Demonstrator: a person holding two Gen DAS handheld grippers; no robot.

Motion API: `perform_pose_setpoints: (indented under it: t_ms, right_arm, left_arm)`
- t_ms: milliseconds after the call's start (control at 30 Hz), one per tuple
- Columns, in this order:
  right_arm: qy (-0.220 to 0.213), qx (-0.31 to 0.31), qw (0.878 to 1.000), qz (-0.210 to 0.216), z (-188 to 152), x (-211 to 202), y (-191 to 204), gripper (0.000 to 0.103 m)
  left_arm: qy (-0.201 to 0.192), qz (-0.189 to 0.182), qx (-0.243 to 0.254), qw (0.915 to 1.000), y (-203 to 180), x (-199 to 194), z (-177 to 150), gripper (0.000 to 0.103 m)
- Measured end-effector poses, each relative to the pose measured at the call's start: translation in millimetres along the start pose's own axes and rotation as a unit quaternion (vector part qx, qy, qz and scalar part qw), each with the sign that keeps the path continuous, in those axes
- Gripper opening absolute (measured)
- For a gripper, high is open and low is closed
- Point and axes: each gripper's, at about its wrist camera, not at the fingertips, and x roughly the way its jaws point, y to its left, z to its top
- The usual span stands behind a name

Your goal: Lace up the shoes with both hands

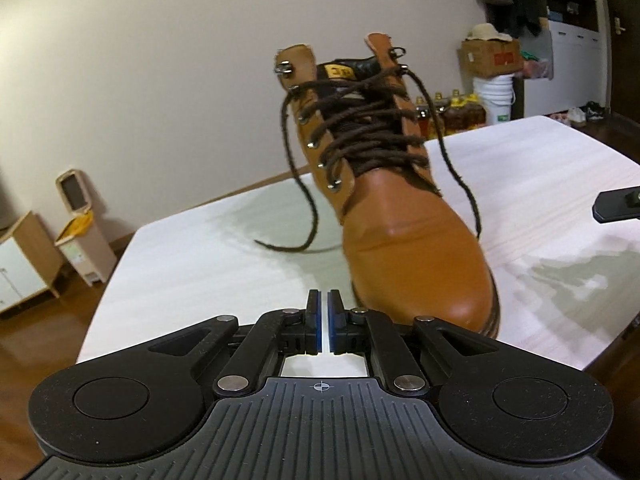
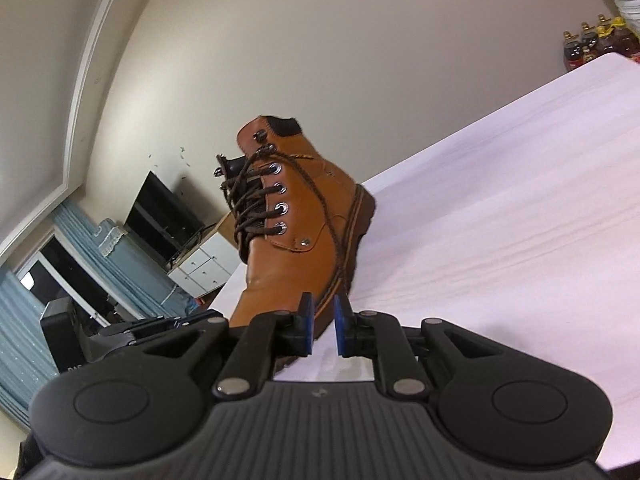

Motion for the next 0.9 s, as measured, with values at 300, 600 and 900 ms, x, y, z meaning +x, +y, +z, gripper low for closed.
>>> perform_pose_setpoints:
  t_ms: [300, 600, 900]
  right_arm:
    - [0.005, -0.002, 0.999, -0.046, -9.8, -5.5, 6.5, 0.014]
    - [-0.005, -0.002, 0.997, -0.071, -17.1, 16.8, 31.2, 0.014]
    - [0.009, -0.016, 0.997, -0.077, -11.9, 46.9, 49.6, 0.027]
  left_arm:
    - [-0.008, -0.038, -0.001, 0.9993, 9.7, 9.3, 1.1, 0.007]
    - [-0.023, -0.059, 0.001, 0.998, 30.7, 13.7, -9.8, 0.021]
    - [-0.048, -0.101, -0.053, 0.9923, 65.6, 13.0, -23.1, 0.033]
